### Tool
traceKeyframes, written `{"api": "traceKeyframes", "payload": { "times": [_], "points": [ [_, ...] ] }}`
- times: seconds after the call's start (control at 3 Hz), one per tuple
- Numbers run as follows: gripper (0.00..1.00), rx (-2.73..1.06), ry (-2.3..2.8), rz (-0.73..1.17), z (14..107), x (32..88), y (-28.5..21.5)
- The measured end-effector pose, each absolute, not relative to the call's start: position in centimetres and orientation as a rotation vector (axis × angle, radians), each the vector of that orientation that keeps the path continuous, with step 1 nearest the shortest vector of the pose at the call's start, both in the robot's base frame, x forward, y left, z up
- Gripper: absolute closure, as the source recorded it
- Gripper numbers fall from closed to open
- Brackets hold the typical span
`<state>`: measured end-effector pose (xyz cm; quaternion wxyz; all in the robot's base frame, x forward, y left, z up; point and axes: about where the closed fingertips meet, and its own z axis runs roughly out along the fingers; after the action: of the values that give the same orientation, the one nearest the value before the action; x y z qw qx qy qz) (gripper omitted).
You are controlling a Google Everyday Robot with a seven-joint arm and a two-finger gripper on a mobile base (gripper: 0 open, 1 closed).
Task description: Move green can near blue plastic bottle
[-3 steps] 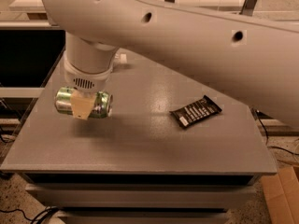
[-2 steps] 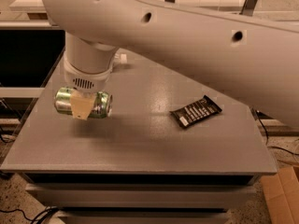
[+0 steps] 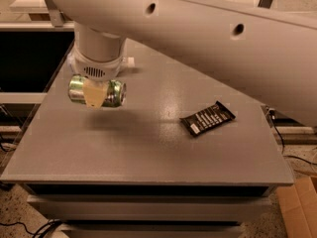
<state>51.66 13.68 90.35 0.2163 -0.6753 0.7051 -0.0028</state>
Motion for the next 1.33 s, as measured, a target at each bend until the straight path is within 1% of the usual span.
{"api": "traceKeyframes", "payload": {
  "times": [0.67,1.33],
  "points": [
    [1.0,-1.965,1.873,-0.107,89.9,57.5,15.9],
    [1.0,-1.966,1.86,-0.133,88.8,63.0,16.9]
  ]
}}
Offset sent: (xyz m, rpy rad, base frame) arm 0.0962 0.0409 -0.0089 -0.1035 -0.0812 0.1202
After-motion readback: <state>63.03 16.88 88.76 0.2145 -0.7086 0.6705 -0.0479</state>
